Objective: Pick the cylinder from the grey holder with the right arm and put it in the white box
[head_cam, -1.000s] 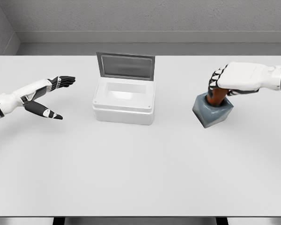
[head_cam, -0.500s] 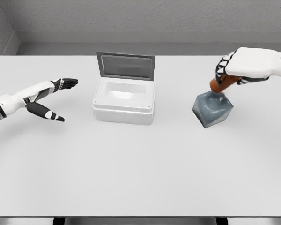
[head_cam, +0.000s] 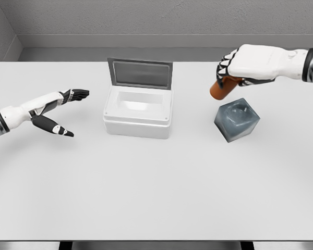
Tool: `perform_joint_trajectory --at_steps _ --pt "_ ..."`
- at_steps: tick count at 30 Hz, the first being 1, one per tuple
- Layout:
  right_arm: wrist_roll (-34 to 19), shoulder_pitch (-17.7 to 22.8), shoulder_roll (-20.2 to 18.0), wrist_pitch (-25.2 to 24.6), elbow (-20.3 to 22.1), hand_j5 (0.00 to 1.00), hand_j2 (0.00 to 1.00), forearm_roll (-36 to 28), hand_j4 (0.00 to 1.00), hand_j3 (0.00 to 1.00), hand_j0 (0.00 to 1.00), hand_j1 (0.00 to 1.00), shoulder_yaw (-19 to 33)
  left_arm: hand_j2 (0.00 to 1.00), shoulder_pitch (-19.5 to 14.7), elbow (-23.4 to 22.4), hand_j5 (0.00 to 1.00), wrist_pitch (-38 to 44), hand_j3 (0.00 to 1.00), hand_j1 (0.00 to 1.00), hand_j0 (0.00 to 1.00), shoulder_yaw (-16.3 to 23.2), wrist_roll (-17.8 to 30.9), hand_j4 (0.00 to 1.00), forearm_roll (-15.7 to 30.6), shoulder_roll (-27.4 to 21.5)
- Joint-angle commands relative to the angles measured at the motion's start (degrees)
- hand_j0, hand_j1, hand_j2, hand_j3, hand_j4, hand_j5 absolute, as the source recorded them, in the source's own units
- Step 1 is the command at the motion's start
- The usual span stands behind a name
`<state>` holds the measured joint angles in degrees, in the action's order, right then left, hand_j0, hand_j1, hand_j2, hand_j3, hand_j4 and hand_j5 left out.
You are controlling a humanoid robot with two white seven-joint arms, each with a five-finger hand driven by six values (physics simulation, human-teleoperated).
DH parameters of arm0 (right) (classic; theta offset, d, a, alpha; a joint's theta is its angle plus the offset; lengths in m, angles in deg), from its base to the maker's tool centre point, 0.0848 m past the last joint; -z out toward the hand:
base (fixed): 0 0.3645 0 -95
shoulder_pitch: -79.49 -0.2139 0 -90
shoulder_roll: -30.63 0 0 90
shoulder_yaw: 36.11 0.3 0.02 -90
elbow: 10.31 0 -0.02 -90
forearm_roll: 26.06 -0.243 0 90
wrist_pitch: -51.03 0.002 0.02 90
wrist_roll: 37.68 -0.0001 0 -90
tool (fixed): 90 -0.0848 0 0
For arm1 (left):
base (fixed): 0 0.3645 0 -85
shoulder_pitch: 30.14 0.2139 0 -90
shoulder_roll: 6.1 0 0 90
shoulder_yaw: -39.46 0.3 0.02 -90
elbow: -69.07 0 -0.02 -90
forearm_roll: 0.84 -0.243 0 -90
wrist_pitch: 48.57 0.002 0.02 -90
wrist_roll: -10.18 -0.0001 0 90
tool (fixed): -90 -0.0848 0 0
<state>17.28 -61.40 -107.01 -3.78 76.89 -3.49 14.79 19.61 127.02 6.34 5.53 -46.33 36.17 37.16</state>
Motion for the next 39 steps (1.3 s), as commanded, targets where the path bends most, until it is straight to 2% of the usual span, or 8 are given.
perform_joint_trajectory --at_steps 1,6,13,19,25,39 --pt "0.05 0.0 1.32 -0.18 -0.01 0.47 0.47 -0.25 0.47 0.47 0.47 0.47 -0.1 1.0 0.0 0.06 1.0 0.09 1.0 1.0 1.0 -0.08 -0.01 1.0 0.44 -0.02" --pt "0.05 -1.23 4.04 -0.18 -0.01 0.47 0.47 -0.25 0.47 0.47 0.47 0.47 -0.19 1.0 0.0 0.06 1.0 0.09 1.0 1.0 1.0 -0.08 -0.01 1.0 0.44 0.07" --pt "0.05 -2.46 9.93 -0.18 -0.01 0.46 0.46 -0.25 0.46 0.46 0.46 0.46 -0.45 1.0 0.0 0.06 1.0 0.09 1.0 1.0 1.0 0.01 -0.01 1.0 0.44 0.07" --pt "0.05 -3.6 12.22 -0.18 -0.09 0.46 0.46 0.02 0.46 0.46 0.46 0.46 -1.33 1.0 0.0 0.41 1.0 0.09 1.0 1.0 1.0 0.01 -0.01 1.0 0.35 0.15" --pt "0.05 -4.92 15.73 -0.18 -5.28 0.46 0.46 0.46 0.46 0.46 0.46 0.46 -3.26 1.0 0.09 0.5 1.0 0.09 1.0 1.0 1.0 0.01 -0.01 1.0 -0.62 0.33" --pt "0.05 -5.27 17.84 -0.18 -8.53 0.46 0.46 1.51 0.46 0.46 0.46 0.46 -5.46 1.0 0.35 0.76 1.0 0.09 1.0 1.0 1.0 0.01 -0.01 1.0 -0.71 0.42"
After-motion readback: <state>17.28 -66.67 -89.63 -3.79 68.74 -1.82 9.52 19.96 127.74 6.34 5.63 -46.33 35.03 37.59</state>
